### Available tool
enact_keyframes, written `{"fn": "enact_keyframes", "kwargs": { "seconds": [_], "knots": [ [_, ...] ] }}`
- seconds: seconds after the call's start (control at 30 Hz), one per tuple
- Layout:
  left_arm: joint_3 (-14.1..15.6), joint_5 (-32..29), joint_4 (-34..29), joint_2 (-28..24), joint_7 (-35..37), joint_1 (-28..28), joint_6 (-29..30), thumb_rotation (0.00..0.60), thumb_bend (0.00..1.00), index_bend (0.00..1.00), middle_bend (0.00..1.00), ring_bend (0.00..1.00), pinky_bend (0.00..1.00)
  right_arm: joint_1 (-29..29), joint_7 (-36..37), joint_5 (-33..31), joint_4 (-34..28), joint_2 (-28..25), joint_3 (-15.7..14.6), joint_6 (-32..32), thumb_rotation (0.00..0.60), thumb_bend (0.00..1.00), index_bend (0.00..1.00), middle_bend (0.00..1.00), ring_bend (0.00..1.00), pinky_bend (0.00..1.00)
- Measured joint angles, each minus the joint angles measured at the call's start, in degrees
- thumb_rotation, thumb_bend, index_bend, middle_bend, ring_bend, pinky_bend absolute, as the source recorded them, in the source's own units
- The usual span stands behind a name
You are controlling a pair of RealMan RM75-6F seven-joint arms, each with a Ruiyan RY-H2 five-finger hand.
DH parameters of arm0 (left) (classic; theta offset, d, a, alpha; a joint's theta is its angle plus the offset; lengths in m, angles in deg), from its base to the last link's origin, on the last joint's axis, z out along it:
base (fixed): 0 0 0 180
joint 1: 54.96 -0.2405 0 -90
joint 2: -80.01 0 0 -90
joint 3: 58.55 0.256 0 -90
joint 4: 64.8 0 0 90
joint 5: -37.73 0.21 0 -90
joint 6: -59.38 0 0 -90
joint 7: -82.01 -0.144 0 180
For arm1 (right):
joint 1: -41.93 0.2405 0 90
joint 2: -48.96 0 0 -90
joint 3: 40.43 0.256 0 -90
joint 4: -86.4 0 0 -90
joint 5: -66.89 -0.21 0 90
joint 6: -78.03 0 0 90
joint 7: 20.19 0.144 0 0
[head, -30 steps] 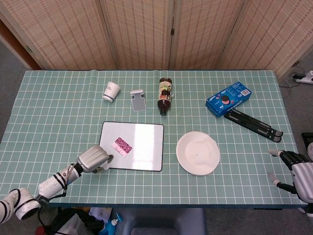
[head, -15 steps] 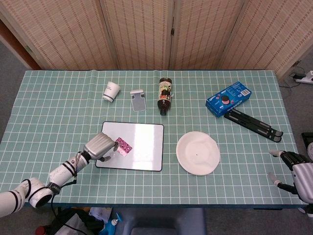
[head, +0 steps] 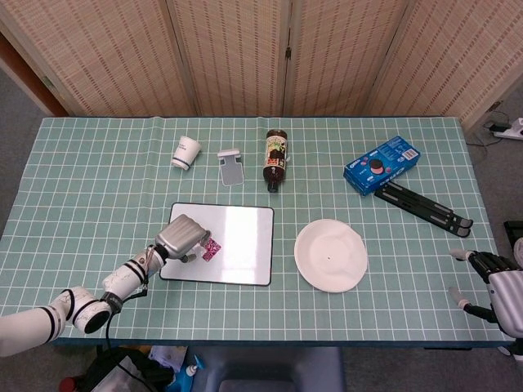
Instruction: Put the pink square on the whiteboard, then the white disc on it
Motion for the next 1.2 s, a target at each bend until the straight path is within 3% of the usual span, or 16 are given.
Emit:
{"fn": "enact_keyframes", "kwargs": {
  "seconds": [0.6,0.87,1.0,1.2],
  "knots": [
    [-1.61,-10.66,4.18,4.62,-8.56,3.8,-3.59,0.6,0.25,0.46,1.0,0.98,1.0,-0.42,0.75,-0.31,0.7,0.02,-0.1,0.36,0.6,0.23,0.27,0.35,0.31,0.36],
    [-1.0,-15.47,4.09,4.7,-12.3,4.95,-4.39,0.6,0.25,0.33,1.0,0.97,1.0,-0.66,0.85,-0.45,0.79,-0.03,-0.16,0.52,0.6,0.23,0.27,0.35,0.31,0.36],
    [-1.25,-16.81,1.89,3.47,-12.02,4.49,-2.79,0.6,0.25,0.27,0.97,0.95,1.0,-0.77,0.86,-0.48,0.79,-0.09,-0.14,0.67,0.6,0.23,0.27,0.35,0.31,0.36],
    [-2.18,-16.88,-1.62,0.65,-8.81,1.19,3.64,0.6,0.25,0.26,0.9,0.89,1.0,-0.85,0.91,-0.53,0.82,-0.26,-0.14,0.69,0.6,0.23,0.27,0.35,0.31,0.36]
  ]
}}
